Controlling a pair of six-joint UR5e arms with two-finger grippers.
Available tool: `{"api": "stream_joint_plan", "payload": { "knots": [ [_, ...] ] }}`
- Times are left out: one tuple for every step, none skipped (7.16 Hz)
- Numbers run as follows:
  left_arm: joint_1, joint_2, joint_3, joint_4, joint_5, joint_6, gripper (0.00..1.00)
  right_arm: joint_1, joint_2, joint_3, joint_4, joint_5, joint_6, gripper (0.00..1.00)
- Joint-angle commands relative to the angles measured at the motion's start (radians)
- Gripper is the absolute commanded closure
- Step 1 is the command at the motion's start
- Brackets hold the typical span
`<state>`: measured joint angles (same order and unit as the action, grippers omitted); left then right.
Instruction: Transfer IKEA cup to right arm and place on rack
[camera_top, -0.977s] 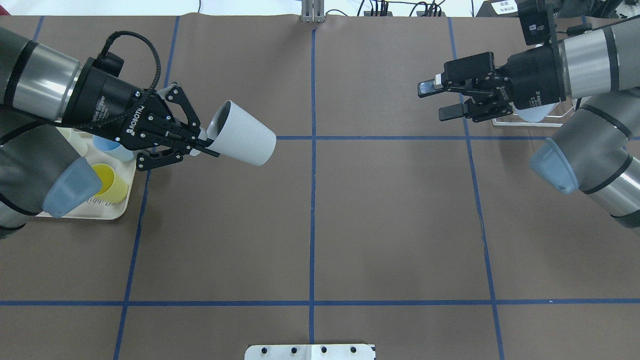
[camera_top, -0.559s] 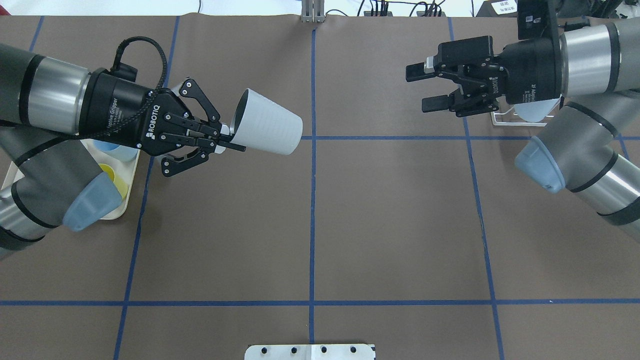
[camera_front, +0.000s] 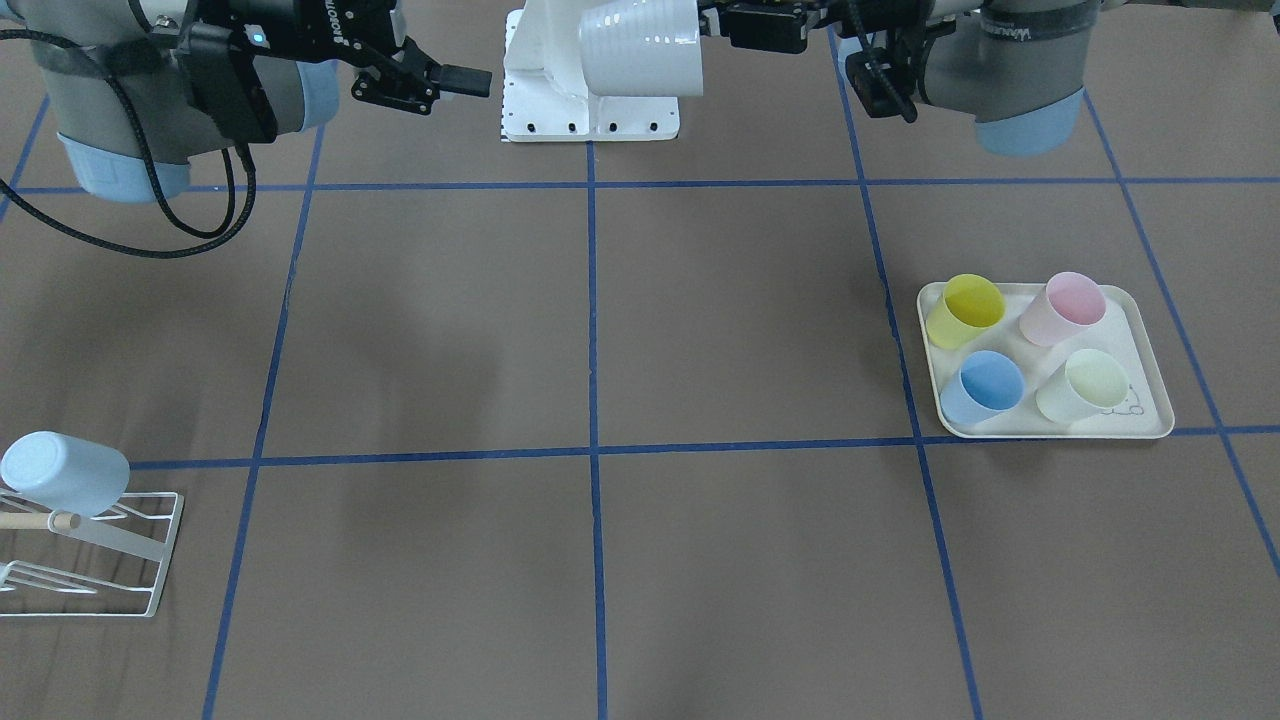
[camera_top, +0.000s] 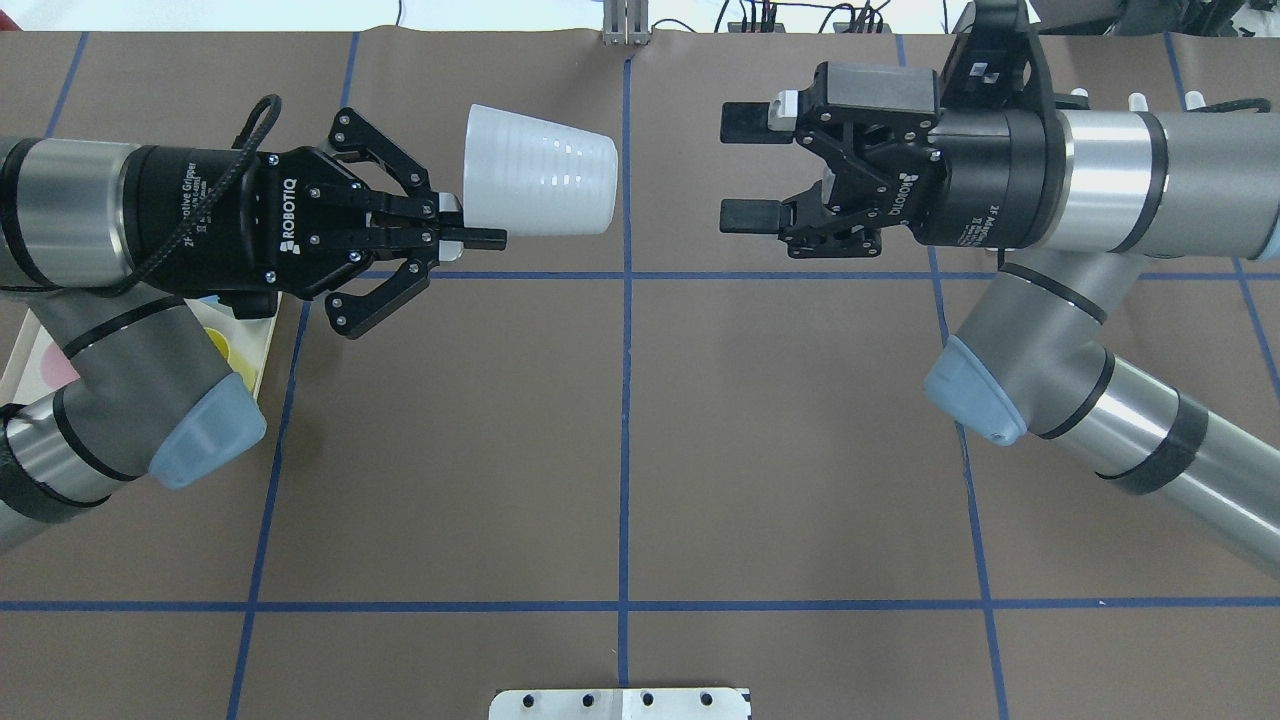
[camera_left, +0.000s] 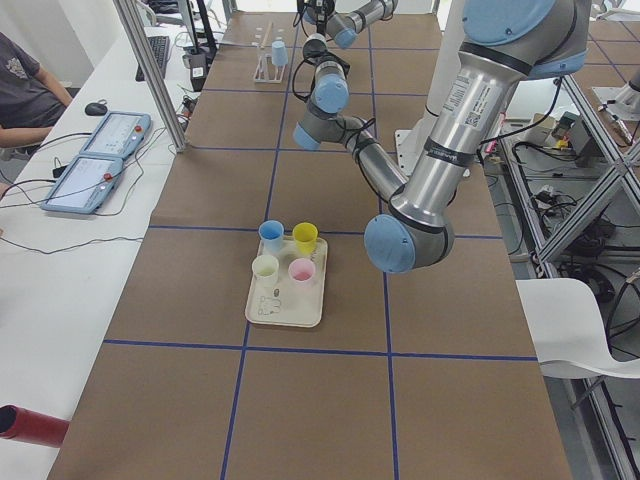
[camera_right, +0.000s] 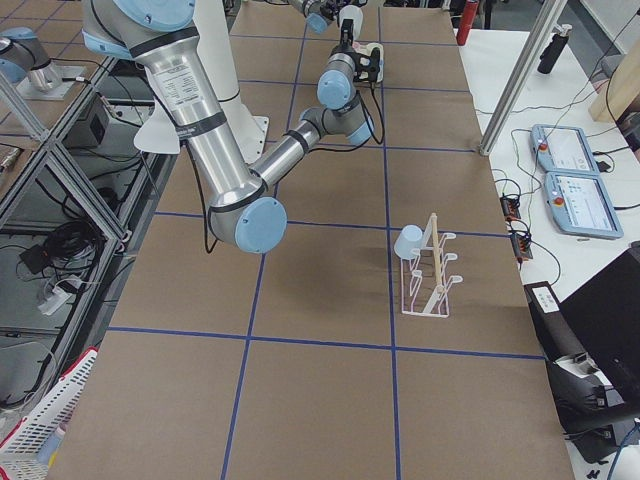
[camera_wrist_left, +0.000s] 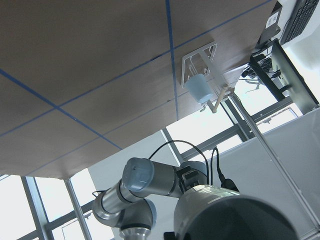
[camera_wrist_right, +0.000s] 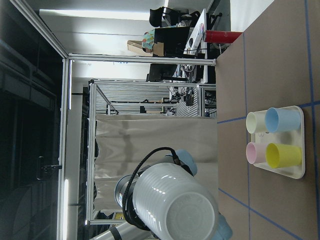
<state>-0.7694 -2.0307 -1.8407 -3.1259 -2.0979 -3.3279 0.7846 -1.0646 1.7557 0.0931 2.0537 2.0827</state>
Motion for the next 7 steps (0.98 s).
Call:
{"api": "stream_joint_plan", "payload": {
  "knots": [
    [0.019, -0.003, -0.015, -0.008, 0.018, -0.039, 1.00, -0.041, 0.029, -0.007, 0.004, -0.032, 0.002, 0.04],
    [0.022, -0.020, -0.015, -0.008, 0.019, -0.056, 1.00, -0.050, 0.037, -0.008, 0.004, -0.040, 0.002, 0.03],
    [0.033, -0.029, -0.018, -0.008, 0.045, -0.062, 1.00, -0.060, 0.046, -0.013, 0.004, -0.052, 0.002, 0.03],
    [0.045, -0.034, -0.023, -0.006, 0.053, -0.062, 1.00, -0.065, 0.048, -0.013, 0.004, -0.059, 0.002, 0.03],
    [0.047, -0.036, -0.023, -0.005, 0.053, -0.062, 1.00, -0.067, 0.049, -0.013, 0.004, -0.072, 0.002, 0.03],
    [0.053, -0.036, -0.023, -0.006, 0.053, -0.062, 1.00, -0.067, 0.054, -0.013, 0.004, -0.078, 0.002, 0.03],
    [0.067, -0.048, -0.022, -0.005, 0.055, -0.062, 1.00, -0.079, 0.054, -0.013, 0.004, -0.084, 0.002, 0.03]
  ]
}}
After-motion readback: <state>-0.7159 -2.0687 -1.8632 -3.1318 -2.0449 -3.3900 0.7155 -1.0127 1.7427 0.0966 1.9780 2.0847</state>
